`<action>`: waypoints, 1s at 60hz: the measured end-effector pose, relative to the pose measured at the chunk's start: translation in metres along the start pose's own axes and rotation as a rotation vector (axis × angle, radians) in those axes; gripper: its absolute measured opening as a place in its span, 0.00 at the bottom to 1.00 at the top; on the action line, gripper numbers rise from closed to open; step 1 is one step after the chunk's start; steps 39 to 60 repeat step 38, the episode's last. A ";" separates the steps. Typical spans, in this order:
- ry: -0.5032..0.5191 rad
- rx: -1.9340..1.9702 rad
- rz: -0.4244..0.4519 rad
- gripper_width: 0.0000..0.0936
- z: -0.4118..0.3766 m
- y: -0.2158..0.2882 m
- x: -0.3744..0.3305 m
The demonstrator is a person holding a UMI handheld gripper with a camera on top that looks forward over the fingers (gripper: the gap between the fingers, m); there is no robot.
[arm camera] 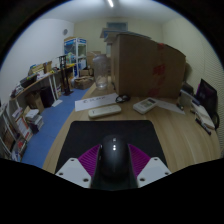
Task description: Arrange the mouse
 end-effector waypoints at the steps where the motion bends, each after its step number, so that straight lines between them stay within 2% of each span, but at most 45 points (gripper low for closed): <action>1: 0.003 0.002 -0.008 0.50 0.000 -0.001 0.000; 7: 0.026 -0.004 -0.074 0.57 0.001 0.000 0.000; 8: 0.029 0.000 -0.094 0.66 0.000 0.001 -0.001; 11: 0.041 0.019 -0.148 0.80 0.000 0.001 -0.008; 12: 0.045 0.024 -0.160 0.79 0.001 0.002 -0.011; 13: 0.050 0.028 -0.168 0.88 0.001 0.003 -0.015; 15: 0.056 0.031 -0.179 0.96 0.003 0.005 -0.025; 16: 0.053 0.030 -0.184 0.91 0.006 0.007 -0.032; 20: 0.057 0.044 -0.186 0.90 0.013 0.015 -0.059; 26: 0.050 0.094 -0.187 0.90 0.027 0.025 -0.112; 38: -0.045 0.181 -0.220 0.90 0.073 0.018 -0.197; 60: -0.045 0.181 -0.220 0.90 0.073 0.018 -0.197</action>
Point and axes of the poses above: the point between the fingertips, and its own axes, seen from behind it with the camera up: z to the right, y up, x forward, the way the camera looks, the point moved 5 cm from there along -x, backward, against the way the camera looks, and after that the axes turned 6 degrees about -y, right-handed, at the moved point
